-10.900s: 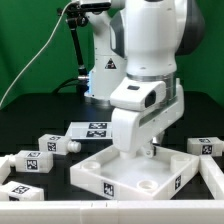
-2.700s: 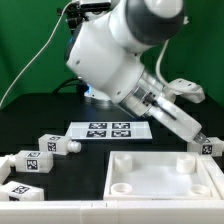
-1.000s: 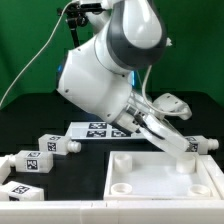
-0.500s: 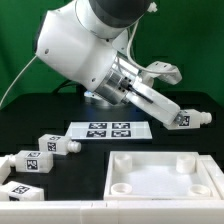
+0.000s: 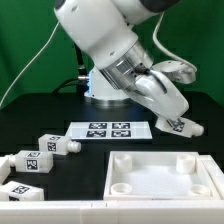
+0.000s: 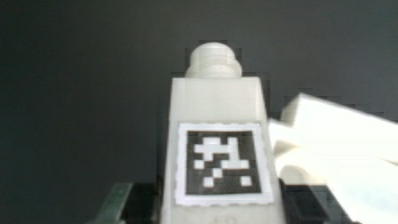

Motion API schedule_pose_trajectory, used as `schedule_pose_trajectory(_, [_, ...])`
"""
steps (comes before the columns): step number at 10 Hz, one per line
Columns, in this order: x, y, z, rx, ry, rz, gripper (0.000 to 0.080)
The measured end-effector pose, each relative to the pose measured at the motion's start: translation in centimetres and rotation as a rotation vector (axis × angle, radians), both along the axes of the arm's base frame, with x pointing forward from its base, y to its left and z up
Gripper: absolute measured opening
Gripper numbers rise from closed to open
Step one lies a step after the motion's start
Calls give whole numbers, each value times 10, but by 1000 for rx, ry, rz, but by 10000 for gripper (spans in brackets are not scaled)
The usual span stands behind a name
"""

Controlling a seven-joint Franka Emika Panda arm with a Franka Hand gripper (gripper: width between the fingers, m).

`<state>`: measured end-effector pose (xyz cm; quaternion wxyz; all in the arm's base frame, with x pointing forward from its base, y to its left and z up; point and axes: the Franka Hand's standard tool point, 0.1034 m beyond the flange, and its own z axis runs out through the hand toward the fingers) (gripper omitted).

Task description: Assemble one leg

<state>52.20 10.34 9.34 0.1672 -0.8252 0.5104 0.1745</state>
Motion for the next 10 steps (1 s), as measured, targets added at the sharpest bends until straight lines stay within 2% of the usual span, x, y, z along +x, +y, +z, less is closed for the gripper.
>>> schedule_pose_trajectory(2, [16, 11, 31, -125, -89, 146, 284])
schedule_pose_trajectory(3, [20, 27, 34, -169, -115, 142, 284])
schedule_pose_trajectory(4, [20, 32, 32, -184, -142, 140, 284])
schedule_pose_trajectory(5, [21, 39, 33, -223, -182, 120, 284])
schedule_pose_trajectory(7, [17, 57, 33, -256, -225, 148, 284])
schedule_pose_trajectory(8, [14, 61, 31, -341, -262, 283, 284])
schedule_pose_trajectory(9, [14, 66, 31, -398, -298, 379, 284])
schedule_pose_trajectory(10, [18, 62, 31, -406, -324, 397, 284])
